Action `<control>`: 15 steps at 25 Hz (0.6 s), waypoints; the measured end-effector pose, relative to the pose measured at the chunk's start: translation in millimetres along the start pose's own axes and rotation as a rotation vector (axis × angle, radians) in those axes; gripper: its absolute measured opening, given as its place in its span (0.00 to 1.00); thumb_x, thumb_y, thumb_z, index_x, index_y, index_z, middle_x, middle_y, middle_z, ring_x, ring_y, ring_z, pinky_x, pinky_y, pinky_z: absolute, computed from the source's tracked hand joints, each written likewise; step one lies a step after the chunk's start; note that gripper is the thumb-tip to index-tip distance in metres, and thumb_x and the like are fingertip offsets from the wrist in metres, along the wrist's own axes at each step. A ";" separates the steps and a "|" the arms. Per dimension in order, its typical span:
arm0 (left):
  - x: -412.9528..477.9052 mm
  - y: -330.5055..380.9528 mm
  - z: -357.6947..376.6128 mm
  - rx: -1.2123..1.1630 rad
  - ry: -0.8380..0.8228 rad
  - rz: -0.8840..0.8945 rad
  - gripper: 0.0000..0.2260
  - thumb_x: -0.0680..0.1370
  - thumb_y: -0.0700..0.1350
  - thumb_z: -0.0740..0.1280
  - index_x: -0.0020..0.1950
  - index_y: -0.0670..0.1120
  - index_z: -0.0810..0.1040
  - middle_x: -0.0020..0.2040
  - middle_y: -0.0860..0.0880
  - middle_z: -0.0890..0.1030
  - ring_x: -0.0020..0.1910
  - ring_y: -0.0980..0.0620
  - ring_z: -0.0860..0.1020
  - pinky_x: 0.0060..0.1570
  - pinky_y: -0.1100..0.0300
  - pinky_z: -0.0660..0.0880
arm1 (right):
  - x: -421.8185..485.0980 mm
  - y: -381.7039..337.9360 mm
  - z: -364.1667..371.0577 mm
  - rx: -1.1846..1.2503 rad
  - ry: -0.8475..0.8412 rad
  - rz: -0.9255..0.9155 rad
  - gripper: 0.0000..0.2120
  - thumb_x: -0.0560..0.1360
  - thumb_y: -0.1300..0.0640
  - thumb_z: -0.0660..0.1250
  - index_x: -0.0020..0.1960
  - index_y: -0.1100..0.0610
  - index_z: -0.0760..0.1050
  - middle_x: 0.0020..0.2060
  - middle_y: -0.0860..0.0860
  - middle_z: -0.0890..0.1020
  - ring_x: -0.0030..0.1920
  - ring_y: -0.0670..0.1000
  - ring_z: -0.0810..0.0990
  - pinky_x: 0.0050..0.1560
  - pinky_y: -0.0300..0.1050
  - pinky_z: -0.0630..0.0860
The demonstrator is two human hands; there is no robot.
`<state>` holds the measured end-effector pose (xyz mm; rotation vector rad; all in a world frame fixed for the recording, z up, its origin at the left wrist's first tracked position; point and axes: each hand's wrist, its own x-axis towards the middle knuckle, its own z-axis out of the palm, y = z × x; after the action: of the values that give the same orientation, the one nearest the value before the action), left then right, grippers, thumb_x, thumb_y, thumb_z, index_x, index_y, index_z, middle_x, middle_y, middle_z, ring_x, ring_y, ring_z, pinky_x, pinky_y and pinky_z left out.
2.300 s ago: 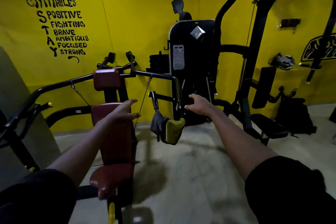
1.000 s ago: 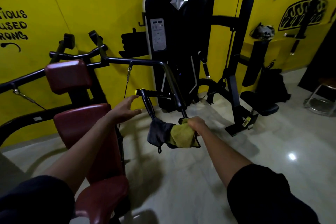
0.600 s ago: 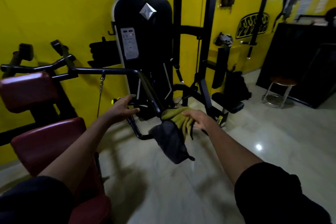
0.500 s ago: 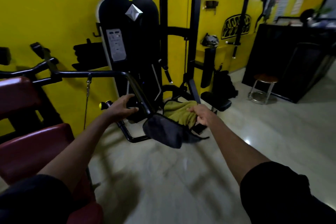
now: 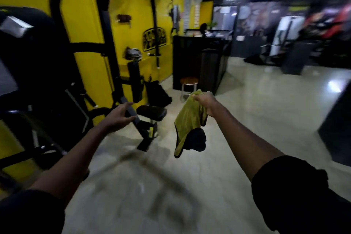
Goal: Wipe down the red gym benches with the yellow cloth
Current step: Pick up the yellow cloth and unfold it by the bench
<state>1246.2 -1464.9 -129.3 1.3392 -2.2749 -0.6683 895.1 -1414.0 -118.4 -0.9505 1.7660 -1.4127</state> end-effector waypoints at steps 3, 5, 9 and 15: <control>44.1 67.2 43.4 -0.051 -0.076 0.105 0.31 0.79 0.46 0.72 0.79 0.42 0.63 0.76 0.40 0.67 0.74 0.42 0.67 0.70 0.48 0.68 | -9.6 -5.7 -89.3 0.040 0.084 -0.039 0.06 0.77 0.63 0.70 0.53 0.63 0.80 0.43 0.58 0.83 0.41 0.53 0.82 0.40 0.43 0.80; 69.8 120.2 81.2 -0.082 -0.129 0.179 0.31 0.79 0.44 0.72 0.78 0.42 0.64 0.75 0.41 0.68 0.73 0.43 0.69 0.68 0.52 0.69 | -13.0 -5.1 -157.3 0.079 0.192 -0.044 0.10 0.76 0.64 0.70 0.56 0.66 0.79 0.46 0.61 0.84 0.42 0.56 0.84 0.41 0.46 0.82; 103.6 231.7 158.1 -0.114 -0.221 0.357 0.28 0.79 0.46 0.72 0.77 0.44 0.66 0.74 0.43 0.71 0.68 0.49 0.70 0.61 0.60 0.66 | -35.1 10.4 -293.1 0.224 0.448 -0.003 0.05 0.76 0.65 0.70 0.50 0.65 0.79 0.41 0.61 0.82 0.40 0.57 0.83 0.40 0.48 0.81; 125.4 376.6 250.8 -0.147 -0.360 0.574 0.33 0.77 0.53 0.73 0.78 0.47 0.64 0.74 0.45 0.69 0.74 0.46 0.68 0.68 0.53 0.68 | -95.7 55.0 -471.8 0.224 0.817 0.052 0.11 0.72 0.62 0.72 0.52 0.65 0.80 0.47 0.62 0.84 0.45 0.57 0.84 0.51 0.54 0.83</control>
<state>788.0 -1368.9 -92.9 0.4739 -2.6473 -0.8923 534.1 -1093.1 -79.3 -0.1895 2.0839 -2.0890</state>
